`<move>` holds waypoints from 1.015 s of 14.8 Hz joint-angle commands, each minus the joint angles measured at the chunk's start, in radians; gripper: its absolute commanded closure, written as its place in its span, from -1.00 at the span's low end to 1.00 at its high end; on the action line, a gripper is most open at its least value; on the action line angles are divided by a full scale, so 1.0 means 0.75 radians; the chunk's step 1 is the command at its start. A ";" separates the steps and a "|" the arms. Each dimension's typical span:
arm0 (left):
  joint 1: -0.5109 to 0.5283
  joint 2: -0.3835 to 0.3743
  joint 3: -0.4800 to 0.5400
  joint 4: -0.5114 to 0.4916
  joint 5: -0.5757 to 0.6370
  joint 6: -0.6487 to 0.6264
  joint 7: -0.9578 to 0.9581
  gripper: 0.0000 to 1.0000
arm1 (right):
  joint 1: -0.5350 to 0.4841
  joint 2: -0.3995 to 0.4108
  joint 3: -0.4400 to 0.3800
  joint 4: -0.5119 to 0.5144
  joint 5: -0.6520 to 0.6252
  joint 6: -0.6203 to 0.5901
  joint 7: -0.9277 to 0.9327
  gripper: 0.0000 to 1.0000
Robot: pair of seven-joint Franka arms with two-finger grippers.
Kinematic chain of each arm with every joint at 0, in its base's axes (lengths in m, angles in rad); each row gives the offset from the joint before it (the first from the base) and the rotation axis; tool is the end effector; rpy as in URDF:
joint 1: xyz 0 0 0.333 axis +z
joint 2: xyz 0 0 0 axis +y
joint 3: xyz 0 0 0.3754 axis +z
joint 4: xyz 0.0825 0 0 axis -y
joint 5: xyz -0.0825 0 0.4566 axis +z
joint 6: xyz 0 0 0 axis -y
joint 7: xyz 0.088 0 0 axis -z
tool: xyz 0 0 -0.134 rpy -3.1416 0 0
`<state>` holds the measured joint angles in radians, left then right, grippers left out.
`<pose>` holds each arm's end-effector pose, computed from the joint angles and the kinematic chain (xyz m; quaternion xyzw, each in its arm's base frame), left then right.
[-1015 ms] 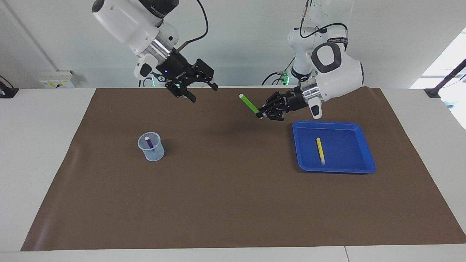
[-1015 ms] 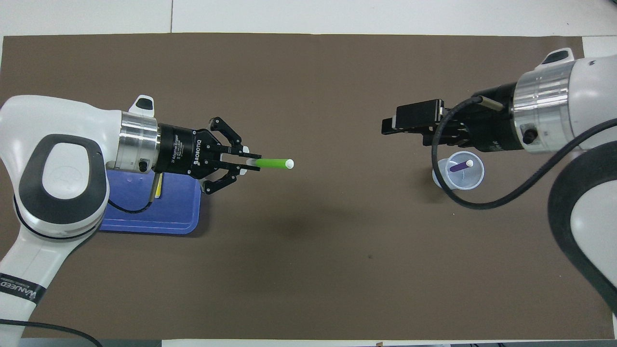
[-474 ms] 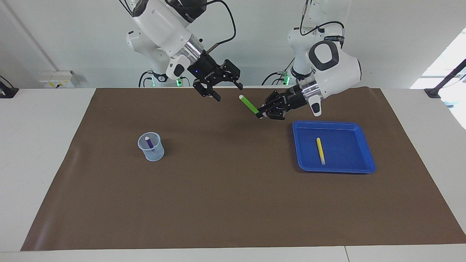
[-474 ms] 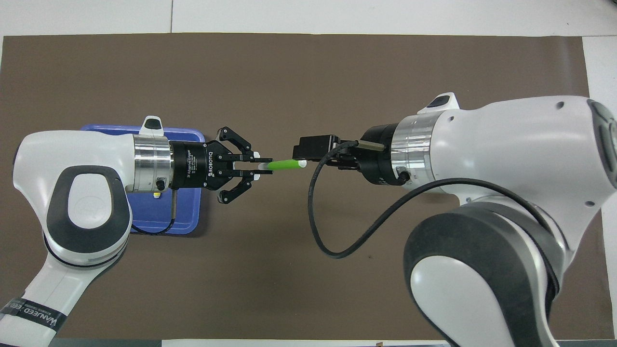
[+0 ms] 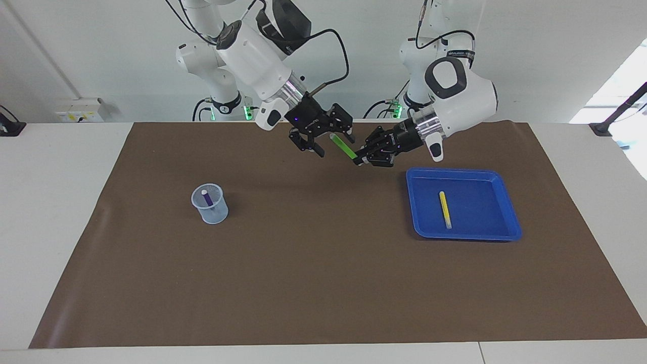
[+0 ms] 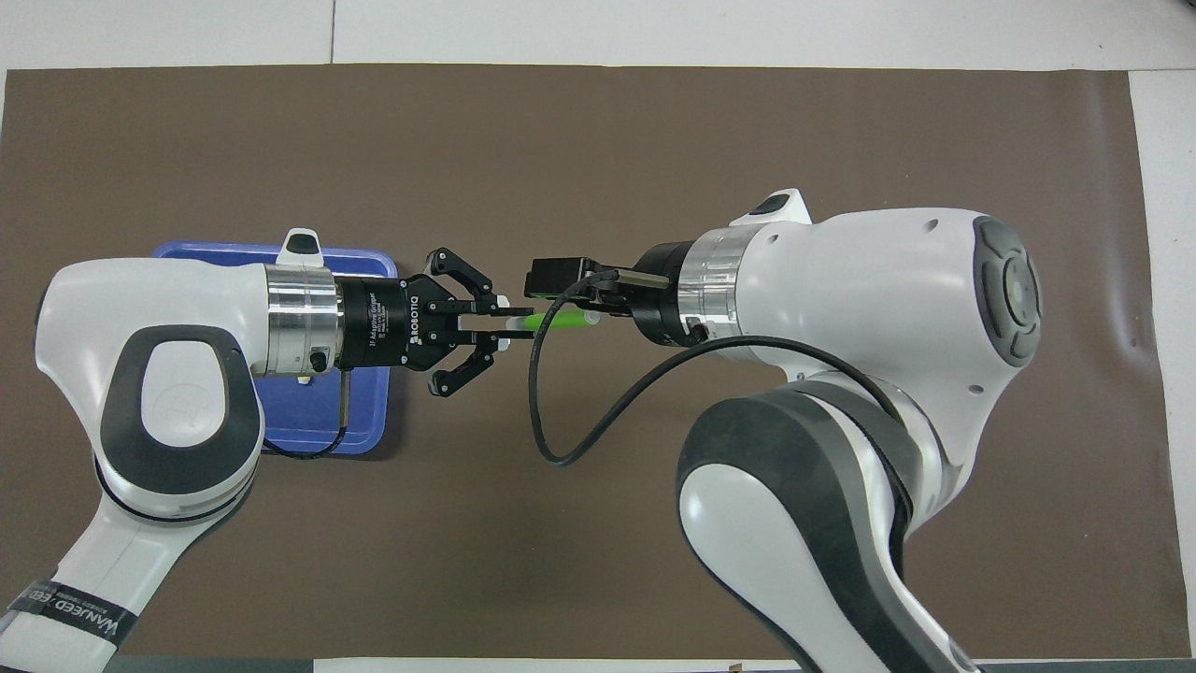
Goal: Transfer and insert pens with both arms
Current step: 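Grasp the green pen with the right gripper, open the left gripper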
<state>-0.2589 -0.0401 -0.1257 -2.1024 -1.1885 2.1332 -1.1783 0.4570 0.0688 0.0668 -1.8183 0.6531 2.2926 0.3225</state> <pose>0.5568 -0.2926 0.4774 0.6560 0.5802 -0.3181 0.3631 0.5974 0.3735 0.5583 -0.9384 0.0657 -0.0584 0.3341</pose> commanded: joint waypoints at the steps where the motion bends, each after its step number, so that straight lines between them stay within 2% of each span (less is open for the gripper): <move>1: -0.023 -0.045 0.010 -0.050 -0.037 0.050 -0.016 1.00 | 0.008 -0.012 -0.005 -0.007 0.027 -0.007 -0.001 -1.00; 7: -0.021 -0.049 0.010 -0.054 -0.048 0.050 -0.016 1.00 | -0.008 -0.083 -0.011 -0.003 -0.010 -0.255 0.004 -1.00; 15: -0.021 -0.051 0.010 -0.056 -0.050 0.050 -0.018 1.00 | -0.002 -0.071 -0.009 -0.009 -0.038 -0.087 0.004 -1.00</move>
<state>-0.2589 -0.0426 -0.1257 -2.1051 -1.2031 2.1456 -1.1807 0.4600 0.0179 0.0529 -1.8143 0.6405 2.1989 0.3225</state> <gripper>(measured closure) 0.833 0.000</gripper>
